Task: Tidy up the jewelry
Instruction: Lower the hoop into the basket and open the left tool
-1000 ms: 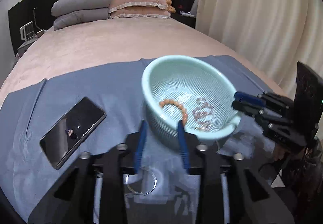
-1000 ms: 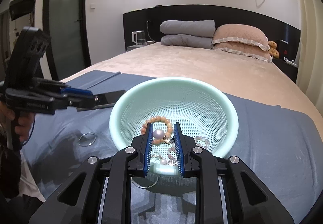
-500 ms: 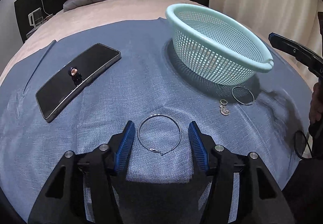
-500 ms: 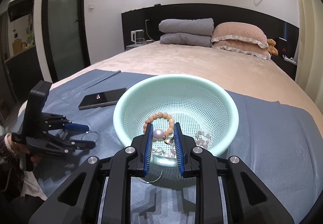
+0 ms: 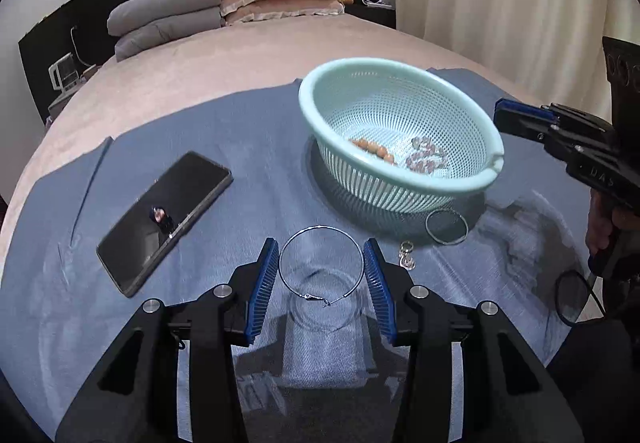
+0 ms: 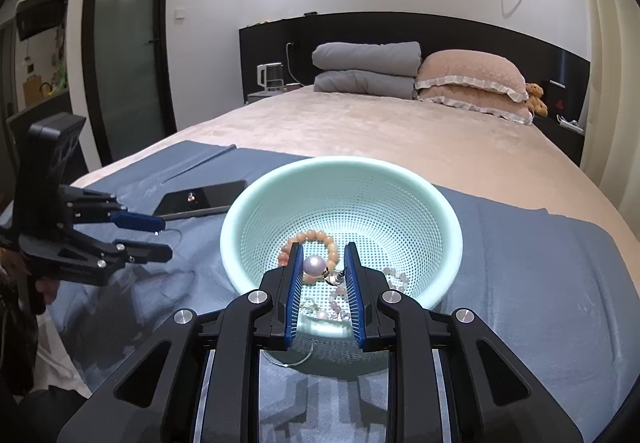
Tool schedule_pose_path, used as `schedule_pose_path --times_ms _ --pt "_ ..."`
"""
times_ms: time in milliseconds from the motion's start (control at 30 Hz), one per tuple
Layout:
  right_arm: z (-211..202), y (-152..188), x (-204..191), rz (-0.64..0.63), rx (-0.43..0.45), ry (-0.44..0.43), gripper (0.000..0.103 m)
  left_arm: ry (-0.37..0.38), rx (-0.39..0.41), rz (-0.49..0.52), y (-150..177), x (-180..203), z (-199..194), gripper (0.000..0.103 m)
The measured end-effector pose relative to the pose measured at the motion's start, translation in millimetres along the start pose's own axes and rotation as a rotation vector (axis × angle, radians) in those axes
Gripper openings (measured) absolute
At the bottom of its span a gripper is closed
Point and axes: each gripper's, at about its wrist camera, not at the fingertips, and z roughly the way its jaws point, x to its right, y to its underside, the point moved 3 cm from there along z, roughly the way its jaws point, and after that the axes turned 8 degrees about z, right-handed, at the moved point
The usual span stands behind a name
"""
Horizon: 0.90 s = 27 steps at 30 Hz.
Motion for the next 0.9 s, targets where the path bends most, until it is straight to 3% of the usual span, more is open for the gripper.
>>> schedule_pose_path --times_ms 233,433,633,900 --pt "-4 -18 8 -0.014 0.032 0.011 0.020 0.012 0.088 0.049 -54 5 -12 0.045" --pt "8 -19 16 -0.004 0.017 0.009 0.020 0.090 0.086 0.083 -83 21 16 0.045" --pt "28 -6 24 0.016 -0.027 0.005 0.020 0.139 0.038 0.072 -86 31 52 0.045" --pt "44 5 32 0.042 -0.058 -0.002 0.020 0.148 0.000 0.078 -81 35 74 0.045"
